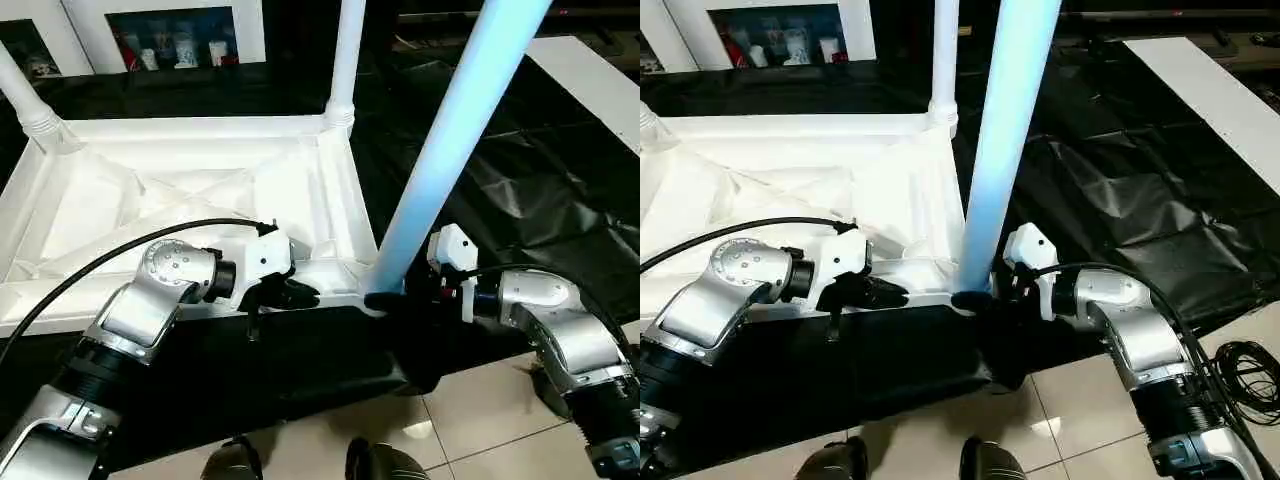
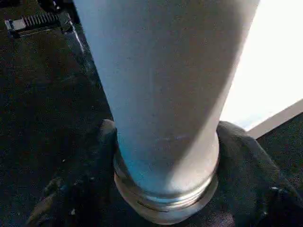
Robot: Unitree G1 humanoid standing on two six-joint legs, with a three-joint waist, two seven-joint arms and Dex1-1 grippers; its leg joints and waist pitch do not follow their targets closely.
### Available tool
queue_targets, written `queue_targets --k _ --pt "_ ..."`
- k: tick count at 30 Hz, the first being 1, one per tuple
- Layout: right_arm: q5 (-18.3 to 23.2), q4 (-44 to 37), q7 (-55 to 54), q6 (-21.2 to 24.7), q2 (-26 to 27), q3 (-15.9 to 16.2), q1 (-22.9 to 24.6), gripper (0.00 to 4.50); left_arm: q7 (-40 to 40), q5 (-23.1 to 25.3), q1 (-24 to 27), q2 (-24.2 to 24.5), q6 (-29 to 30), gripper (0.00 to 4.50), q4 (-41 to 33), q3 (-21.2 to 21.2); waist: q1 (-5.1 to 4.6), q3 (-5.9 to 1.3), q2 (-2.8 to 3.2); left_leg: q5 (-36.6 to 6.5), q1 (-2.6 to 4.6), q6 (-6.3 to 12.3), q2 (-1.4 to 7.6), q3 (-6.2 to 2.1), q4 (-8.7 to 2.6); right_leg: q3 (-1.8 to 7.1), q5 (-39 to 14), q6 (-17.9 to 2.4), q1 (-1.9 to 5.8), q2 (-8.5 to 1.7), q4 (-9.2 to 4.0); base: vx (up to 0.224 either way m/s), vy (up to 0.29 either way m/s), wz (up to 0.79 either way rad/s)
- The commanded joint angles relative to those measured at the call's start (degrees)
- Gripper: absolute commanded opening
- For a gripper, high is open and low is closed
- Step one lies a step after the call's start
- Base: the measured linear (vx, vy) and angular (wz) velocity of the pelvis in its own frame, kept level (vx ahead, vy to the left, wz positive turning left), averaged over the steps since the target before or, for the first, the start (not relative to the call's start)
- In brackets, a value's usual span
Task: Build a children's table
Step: Rotate leg to tighten
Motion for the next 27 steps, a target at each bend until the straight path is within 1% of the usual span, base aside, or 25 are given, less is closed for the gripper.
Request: queue_targets --k 1,5,7,8,9,10,11,12,13,15,16,17,18,19,20,21,22,23,24,25,26,27 --pt "0.52 0.35 0.5 -0.04 0.35 -0.02 -0.04 2.67 -1.74 -0.06 1.27 0.13 0.52 0.0 -0.19 -2.21 0.02 -4.31 -0.28 -7.6 1.0 5.65 1.22 -0.44 -2.65 2.65 -6.93 -13.76 3.65 -3.59 -3.48 0.0 0.0 0.0" --pt "0.52 0.43 0.58 0.0 0.59 -0.05 0.12 2.66 -1.57 -0.06 1.31 0.12 0.74 0.0 -0.21 -2.11 0.01 -4.27 -0.26 -7.85 0.98 5.58 1.21 -0.44 -2.64 2.66 -7.3 -13.72 3.63 -3.61 -3.5 0.0 0.0 0.0" --pt "0.12 1.73 -2.87 0.48 2.28 -1.03 0.25 2.66 1.93 0.64 0.53 -1.39 1.73 0.0 1.89 -1.08 -0.07 -4.2 -0.33 -7.98 0.97 5.47 1.18 -0.38 -2.64 2.69 -7.83 -13.71 3.54 -3.61 -3.59 0.0 0.0 0.0" --pt "0.0 2.1 -3.88 0.61 2.73 -1.32 0.22 2.66 2.86 0.85 0.29 -1.79 1.93 0.0 2.43 -0.82 -0.01 -4.12 -0.22 -8.43 0.99 5.3 1.17 -0.44 -2.67 2.65 -8.65 -13.68 3.46 -3.68 -3.71 0.0 0.0 0.0" --pt "-0.11 2.44 -4.79 0.72 3.13 -1.57 0.2 2.66 3.69 1.02 0.09 -2.15 2.11 0.0 2.91 -0.59 -0.05 -4.02 -0.29 -9.37 0.98 4.63 1.13 -0.49 -2.73 2.62 -10.79 -13.25 3.42 -3.68 -3.93 0.0 0.0 0.0" --pt "-0.39 3.73 -7.97 0.81 4.69 -2.5 0.05 2.65 5.86 1.6 -0.61 -3.16 2.57 0.0 4.32 -0.16 -0.06 -3.99 -0.31 -9.87 1.02 4.26 1.1 -0.51 -2.79 2.62 -12.08 -12.84 3.41 -3.67 -4.05 0.0 0.0 0.0" --pt "-0.39 3.73 -7.97 0.81 4.69 -2.5 0.05 2.65 5.86 1.6 -0.61 -3.16 2.57 0.0 4.32 -0.16 -0.08 -3.86 -0.26 -10.85 1.14 3.64 1.15 -0.54 -2.86 2.65 -14.52 -12.25 3.25 -3.8 -4.36 0.0 0.0 0.0" --pt "-0.67 5.46 -13.19 0.19 7.56 -3.99 -0.04 2.65 8.81 2.24 -1.77 -4.79 2.82 0.0 6.82 0.45 -0.3 -3.79 -0.3 -12.01 1.11 3.18 1.14 -0.56 -2.93 2.67 -17.16 -11.56 3.11 -3.86 -4.65 0.0 0.0 0.0" --pt "-0.79 6.19 -15.7 0.08 8.93 -4.67 -0.09 2.65 10.05 2.52 -2.32 -5.5 2.84 0.0 7.96 0.67 -0.22 -3.73 -0.22 -12.56 1.16 2.74 1.1 -0.6 -2.95 2.64 -18.55 -11.16 2.96 -3.94 -4.82 0.0 0.0 0.0" --pt "-1.19 7.65 -22.25 0.18 12.49 -6.14 -0.24 2.65 12.7 3.15 -3.72 -7.12 2.58 0.0 10.61 1.05 -0.45 -3.74 -0.35 -13.43 1.11 1.36 0.99 -0.87 -3.23 2.54 -21.78 -9.53 3.0 -3.94 -5.12 0.0 0.0 0.0" --pt "-1.19 7.65 -22.25 0.18 12.49 -6.14 -0.24 2.65 12.7 3.15 -3.72 -7.12 2.58 0.0 10.61 1.05 -0.5 -3.71 -0.3 -13.79 1.17 1.17 0.98 -0.91 -3.28 2.51 -22.27 -9.26 2.92 -3.97 -5.18 0.0 0.0 0.0" --pt "-1.56 8.32 -25.67 -0.09 14.33 -6.77 -0.33 2.65 14.0 3.36 -4.42 -7.95 2.51 0.0 11.77 1.27 -0.54 -3.67 -0.28 -14.48 1.3 1.17 1.08 -0.95 -3.35 2.54 -22.97 -8.76 2.85 -3.97 -5.33 0.0 0.0 0.0" --pt "-2.02 9.36 -29.84 -0.4 16.49 -7.54 -0.6 2.65 15.86 3.68 -5.3 -8.91 2.45 0.0 13.29 1.62 -0.64 -3.51 -0.06 -15.22 1.38 1.1 0.99 -0.8 -3.36 2.67 -23.88 -8.46 2.44 -3.98 -5.59 0.0 0.0 0.0" --pt "-2.75 11.24 -35.46 -1.5 19.25 -8.73 -1.17 2.65 17.41 4.19 -6.26 -9.77 2.19 0.0 14.95 1.67 -0.68 -3.49 0.08 -15.66 1.37 0.75 1.0 -0.95 -3.48 2.6 -24.54 -8.35 2.51 -4.02 -5.58 0.0 0.0 0.0" --pt "-3.02 11.94 -37.43 -1.88 20.22 -9.18 -1.4 2.65 17.93 4.38 -6.58 -10.04 2.09 0.0 15.52 1.67 -0.91 -3.62 -0.05 -15.33 1.03 0.0 0.86 -1.12 -3.57 2.48 -25.33 -7.91 2.69 -4.12 -5.51 0.0 0.0 0.0" --pt "-3.14 14.72 -41.47 -3.2 22.95 -9.93 -2.27 2.65 19.81 5.06 -7.63 -10.87 1.9 0.0 17.15 1.7 -1.01 -3.7 0.08 -16.03 1.15 -0.29 0.86 -1.17 -3.62 2.51 -26.14 -7.54 2.55 -4.26 -5.67 0.0 0.0 0.0" --pt "-3.29 17.39 -44.43 -4.69 25.19 -10.32 -3.26 2.65 21.46 5.59 -8.52 -11.62 1.87 0.0 18.45 1.8 -1.09 -3.54 0.24 -16.68 1.2 -0.39 0.93 -1.22 -3.67 2.53 -26.71 -7.5 2.32 -4.32 -5.79 0.0 0.0 0.0" --pt "-3.23 18.49 -45.42 -5.2 26.07 -10.46 -3.7 2.65 22.23 5.81 -8.87 -11.93 1.94 0.0 18.93 1.88 -1.02 -3.61 0.36 -17.08 1.42 -0.52 0.89 -1.2 -3.61 2.51 -26.8 -7.41 2.28 -4.29 -5.87 0.0 0.0 0.0" --pt "-2.95 20.38 -47.4 -6.44 27.53 -11.06 -4.56 2.65 23.03 6.22 -9.34 -12.27 1.79 0.0 19.53 1.78 -1.08 -3.52 0.27 -17.59 1.4 -0.61 0.94 -1.24 -3.78 2.48 -25.98 -7.23 2.38 -4.06 -5.81 0.0 0.0 0.0" --pt "-2.79 21.67 -48.86 -7.4 28.58 -11.8 -5.24 3.2 23.31 6.58 -9.64 -12.49 1.4 0.0 20.01 1.68 -1.1 -3.57 0.25 -17.71 1.47 -0.48 1.01 -1.17 -3.75 2.57 -25.29 -7.33 2.27 -4.15 -5.78 0.0 0.0 0.0" --pt "-2.07 23.19 -50.68 -8.51 29.92 -13.26 -6.17 3.2 23.82 6.8 -9.9 -12.85 1.27 0.0 20.44 1.81 -1.26 -3.47 0.36 -17.98 1.23 -0.57 0.96 -1.27 -3.91 2.5 -24.89 -7.43 2.36 -4.07 -5.67 0.0 0.0 0.0" --pt "-2.17 24.18 -52.01 -10.1 30.55 -13.97 -6.76 3.34 23.74 6.93 -10.0 -13.01 1.04 0.0 20.6 1.72 -1.29 -3.7 0.37 -17.61 1.16 -0.58 0.94 -1.24 -3.84 2.55 -23.37 -7.6 2.48 -4.06 -5.48 0.0 0.0 0.0"
